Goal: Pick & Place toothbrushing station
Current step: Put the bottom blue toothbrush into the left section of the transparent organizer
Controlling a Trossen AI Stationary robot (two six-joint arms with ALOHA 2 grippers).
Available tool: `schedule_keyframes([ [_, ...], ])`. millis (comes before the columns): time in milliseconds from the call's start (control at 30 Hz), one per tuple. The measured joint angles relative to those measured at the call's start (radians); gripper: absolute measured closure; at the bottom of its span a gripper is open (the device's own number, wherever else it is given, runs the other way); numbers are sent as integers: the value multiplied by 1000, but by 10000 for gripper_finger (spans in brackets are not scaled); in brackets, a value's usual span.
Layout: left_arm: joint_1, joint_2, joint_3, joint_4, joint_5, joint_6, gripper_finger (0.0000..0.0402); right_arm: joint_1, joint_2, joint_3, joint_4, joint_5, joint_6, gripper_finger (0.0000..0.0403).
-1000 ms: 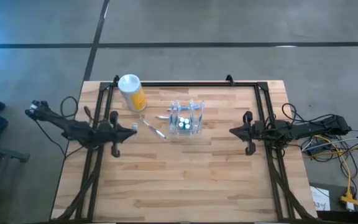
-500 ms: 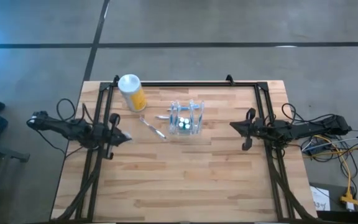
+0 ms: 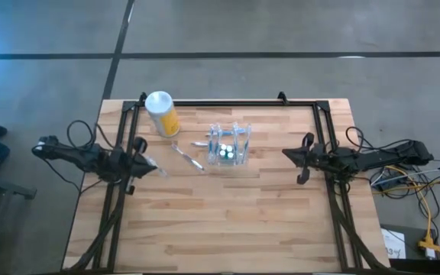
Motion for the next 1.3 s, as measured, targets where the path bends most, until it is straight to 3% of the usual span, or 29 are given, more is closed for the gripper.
schedule_keyframes([
  [133, 0, 56, 42, 5, -57, -16, 401, 0, 32, 0, -3, 0, 47, 394],
  [300, 2, 200, 134, 11, -42, -39, 401, 0, 69, 0, 72, 0, 6, 394],
  [500, 35, 457, 328, 50, -46, 104, 401, 0, 69, 0, 155, -2, -71, 394],
  [633, 134, 607, 442, 54, -138, 82, 401, 0, 70, 0, 158, -2, -101, 394],
  [733, 239, 719, 476, 73, -34, 75, 401, 0, 70, 0, 158, -2, -139, 394],
  [800, 311, 793, 478, 193, 128, 80, 401, 0, 69, 0, 158, -2, -157, 394],
  [867, 382, 870, 466, 354, 213, 3, 401, 0, 70, 0, 160, -2, -168, 394],
  [1033, 494, 1052, 418, 583, 207, -133, 401, 0, 69, 0, 161, -2, -194, 394],
  [1300, 508, 1273, 386, 805, 188, -232, 401, 0, 69, 0, 162, -1, -237, 394],
])
